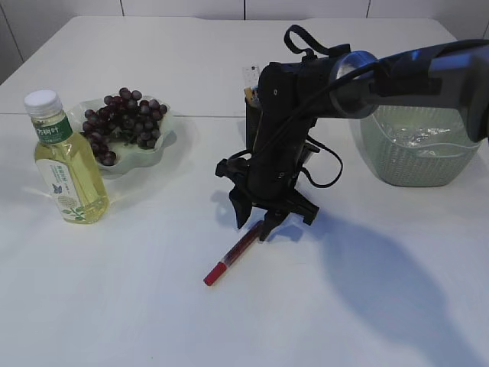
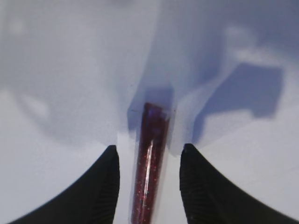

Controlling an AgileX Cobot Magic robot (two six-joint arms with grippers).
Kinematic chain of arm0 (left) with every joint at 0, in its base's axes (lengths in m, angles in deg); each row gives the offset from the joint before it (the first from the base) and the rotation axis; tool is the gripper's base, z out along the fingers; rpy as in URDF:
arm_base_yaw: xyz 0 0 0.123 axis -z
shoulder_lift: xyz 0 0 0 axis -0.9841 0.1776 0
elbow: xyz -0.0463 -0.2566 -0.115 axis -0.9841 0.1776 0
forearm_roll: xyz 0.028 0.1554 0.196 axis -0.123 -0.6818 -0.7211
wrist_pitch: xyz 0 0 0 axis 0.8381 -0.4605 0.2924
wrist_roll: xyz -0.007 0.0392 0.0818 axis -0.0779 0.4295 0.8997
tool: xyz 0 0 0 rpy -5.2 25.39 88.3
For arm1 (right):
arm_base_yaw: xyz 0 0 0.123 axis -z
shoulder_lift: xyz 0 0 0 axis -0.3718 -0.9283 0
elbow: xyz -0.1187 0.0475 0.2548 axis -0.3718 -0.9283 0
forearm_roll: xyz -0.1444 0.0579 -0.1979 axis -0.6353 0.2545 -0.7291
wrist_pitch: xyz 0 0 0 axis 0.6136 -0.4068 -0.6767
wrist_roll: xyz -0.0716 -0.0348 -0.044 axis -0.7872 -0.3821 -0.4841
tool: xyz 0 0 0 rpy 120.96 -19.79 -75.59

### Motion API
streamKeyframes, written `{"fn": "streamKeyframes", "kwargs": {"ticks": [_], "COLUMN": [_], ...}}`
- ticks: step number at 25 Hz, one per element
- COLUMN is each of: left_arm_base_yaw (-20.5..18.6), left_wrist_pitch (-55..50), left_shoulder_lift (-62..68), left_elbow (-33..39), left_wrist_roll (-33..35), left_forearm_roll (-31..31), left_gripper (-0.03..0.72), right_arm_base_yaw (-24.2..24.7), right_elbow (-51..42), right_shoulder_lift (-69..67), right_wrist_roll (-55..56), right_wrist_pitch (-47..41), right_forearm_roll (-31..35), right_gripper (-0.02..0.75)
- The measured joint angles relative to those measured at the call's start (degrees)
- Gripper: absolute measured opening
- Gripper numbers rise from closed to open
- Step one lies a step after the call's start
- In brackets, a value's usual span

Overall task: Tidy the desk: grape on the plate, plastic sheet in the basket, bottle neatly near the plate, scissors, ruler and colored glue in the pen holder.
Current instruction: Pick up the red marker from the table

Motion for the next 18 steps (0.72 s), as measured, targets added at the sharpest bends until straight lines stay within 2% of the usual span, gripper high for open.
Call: {"fn": "streamKeyframes", "kwargs": {"ticks": [18], "left_arm_base_yaw": [0.0], "left_wrist_pitch": [0.0], "left_shoulder_lift": [0.0], "left_elbow": [0.0], "left_wrist_roll": [0.0], "left_forearm_roll": [0.0], "left_gripper": [0.307], "right_arm_base_yaw": [0.0], "right_elbow": [0.0], "right_shoulder_lift": [0.0], "right_wrist_roll": [1.4], "right_wrist_pitch": [-0.1], "right_forearm_roll": [-0.6], "right_gripper": [0.33]}}
